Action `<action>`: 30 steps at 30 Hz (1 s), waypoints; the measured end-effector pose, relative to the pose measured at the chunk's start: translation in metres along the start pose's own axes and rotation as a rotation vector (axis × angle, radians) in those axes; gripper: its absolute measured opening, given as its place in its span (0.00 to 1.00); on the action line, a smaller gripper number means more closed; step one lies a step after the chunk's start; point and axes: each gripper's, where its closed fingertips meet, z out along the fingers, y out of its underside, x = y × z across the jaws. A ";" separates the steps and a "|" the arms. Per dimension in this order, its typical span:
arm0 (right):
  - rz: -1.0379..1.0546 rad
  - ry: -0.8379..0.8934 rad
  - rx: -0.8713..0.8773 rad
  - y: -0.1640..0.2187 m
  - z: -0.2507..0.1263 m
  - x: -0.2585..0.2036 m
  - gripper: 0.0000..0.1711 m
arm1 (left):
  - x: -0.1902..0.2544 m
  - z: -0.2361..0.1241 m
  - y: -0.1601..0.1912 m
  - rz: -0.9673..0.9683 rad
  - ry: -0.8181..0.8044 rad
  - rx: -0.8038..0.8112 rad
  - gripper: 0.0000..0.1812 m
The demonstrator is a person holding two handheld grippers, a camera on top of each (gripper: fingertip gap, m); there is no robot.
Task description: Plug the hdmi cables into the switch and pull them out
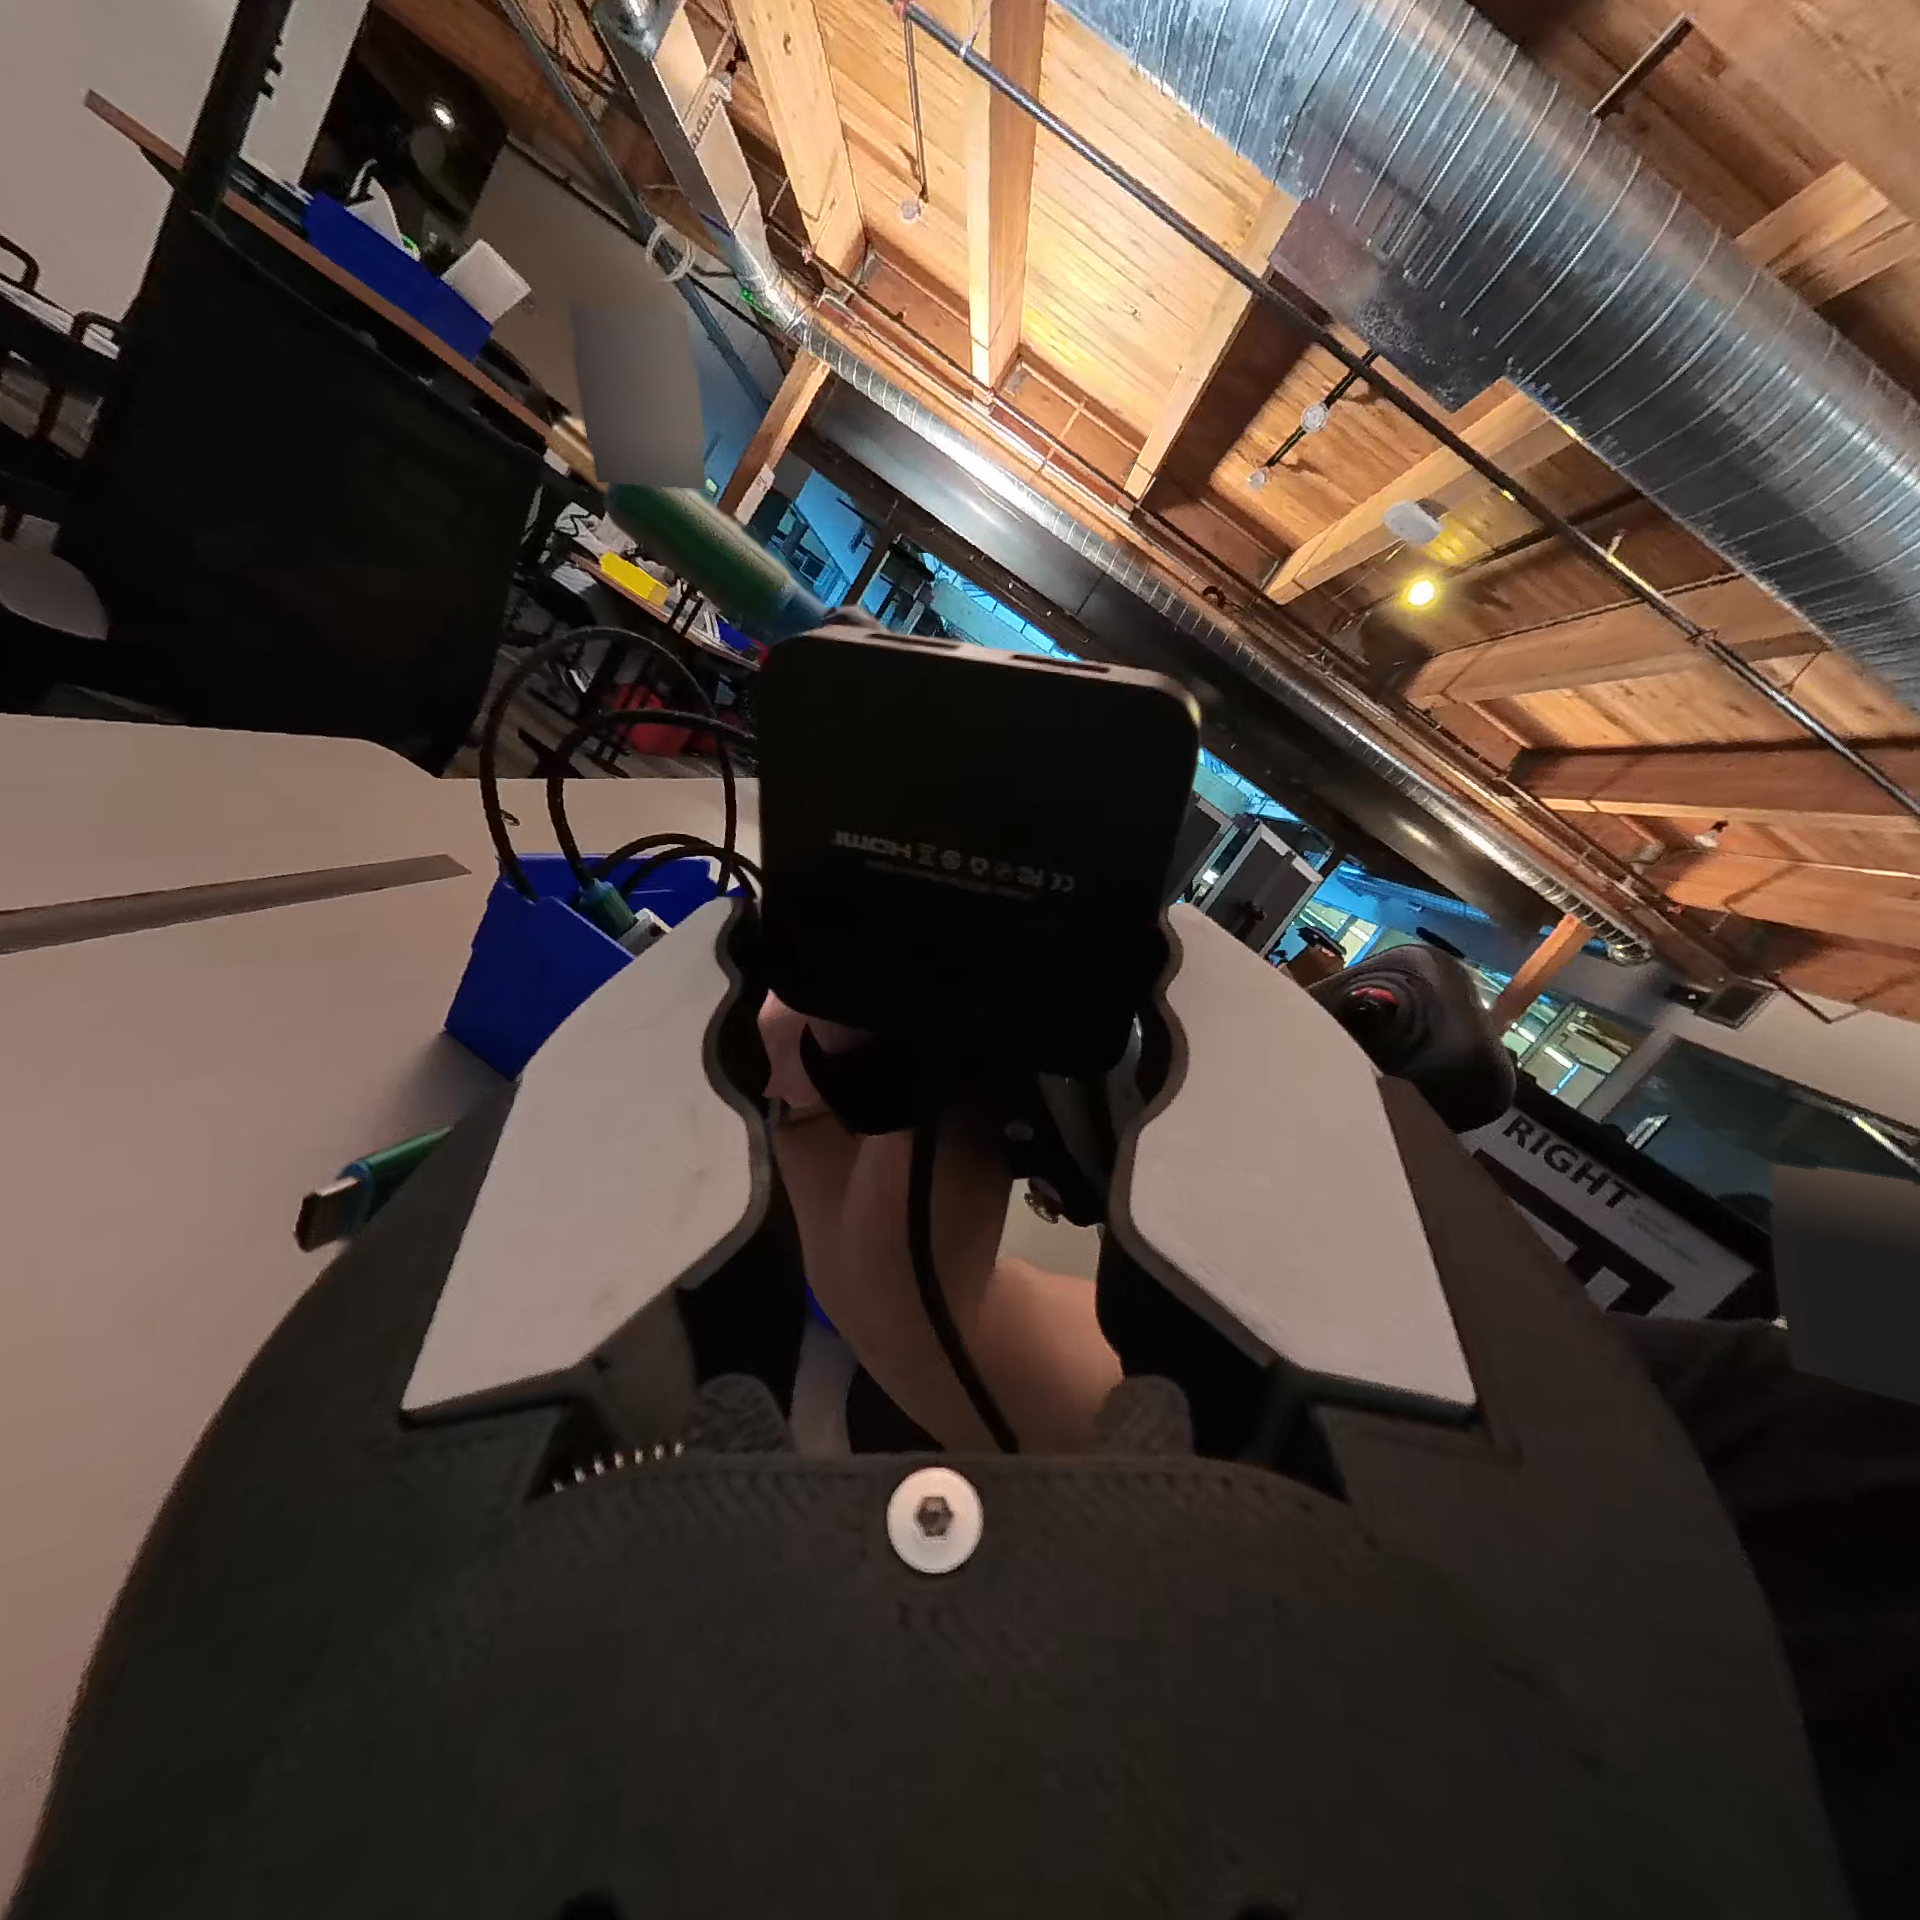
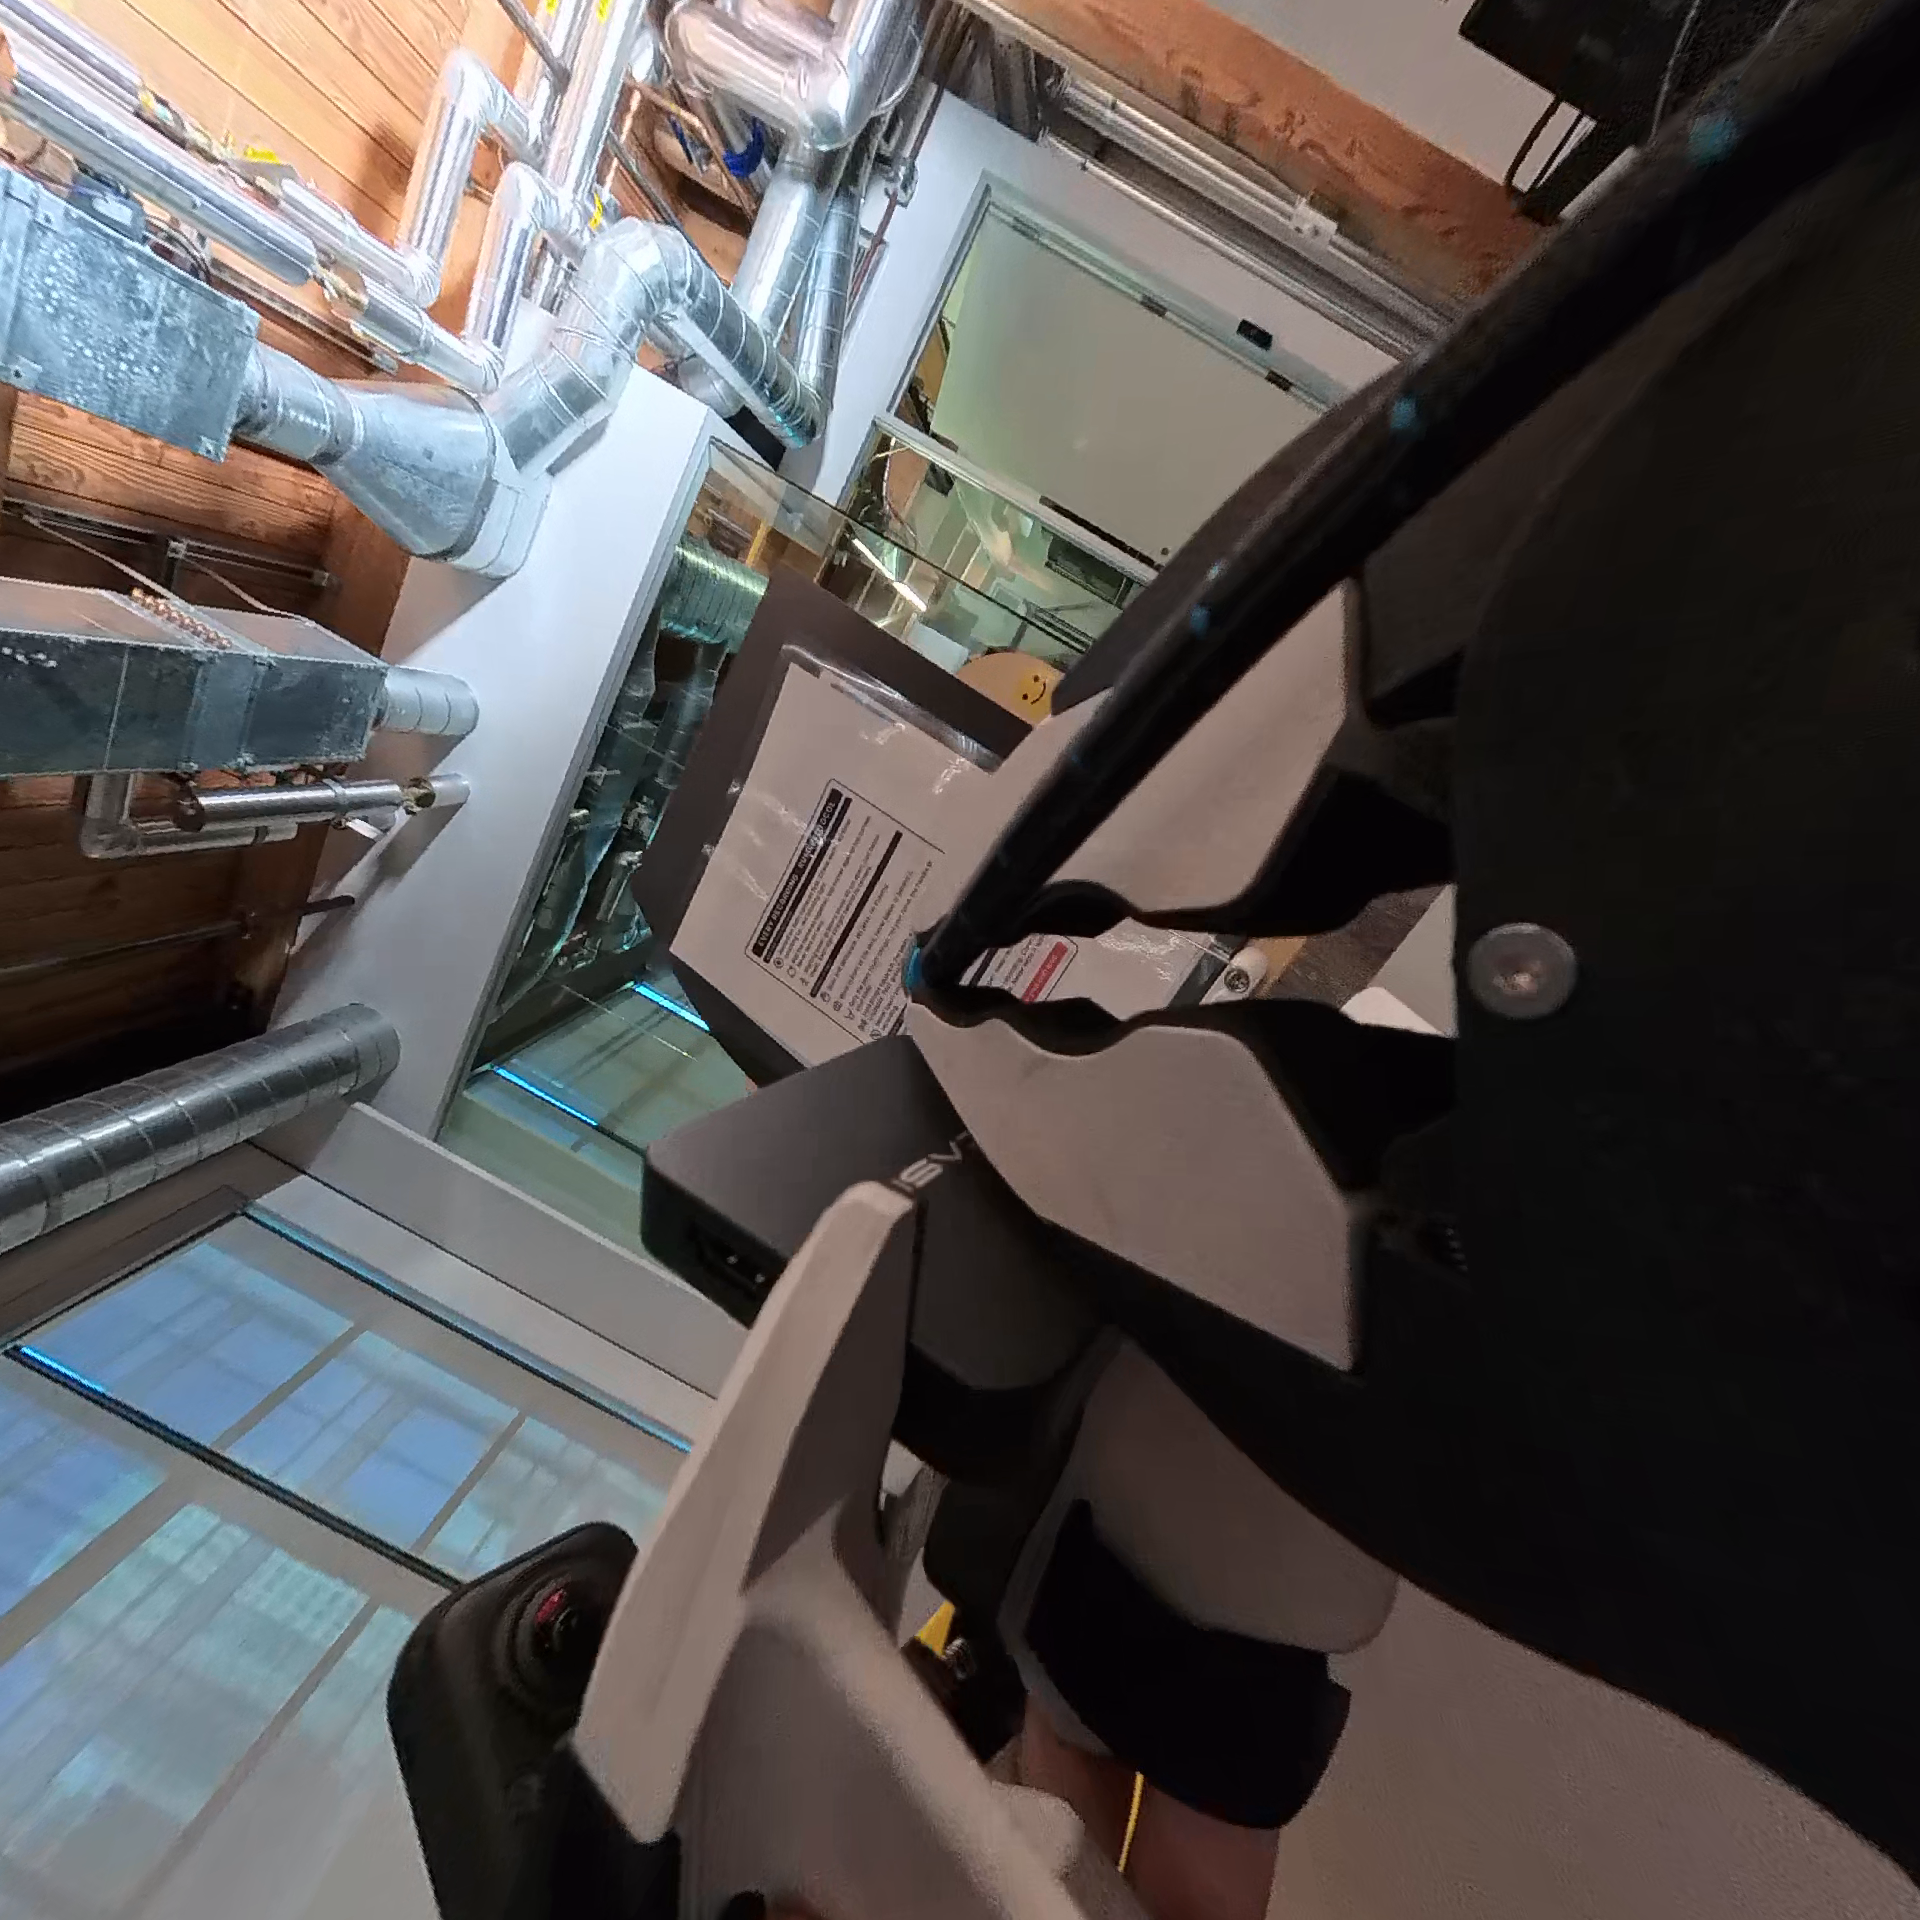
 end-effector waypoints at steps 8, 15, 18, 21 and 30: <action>0.028 -0.056 -0.007 0.005 0.003 -0.007 0.04 | -0.005 -0.006 -0.007 0.141 -0.078 -0.014 0.38; 0.013 -0.111 -0.055 0.010 0.007 0.005 0.05 | -0.034 -0.030 -0.028 0.483 -0.386 -0.089 0.38; -0.110 -0.183 -0.047 -0.006 0.005 0.010 0.04 | -0.051 -0.049 -0.040 0.558 -0.526 -0.159 0.38; -0.287 -0.315 0.053 -0.037 -0.009 -0.004 0.04 | -0.062 -0.064 -0.044 0.513 -0.577 -0.212 0.38; -0.776 -0.493 0.057 -0.036 -0.028 -0.058 0.03 | -0.075 -0.072 -0.037 0.468 -0.599 -0.291 0.38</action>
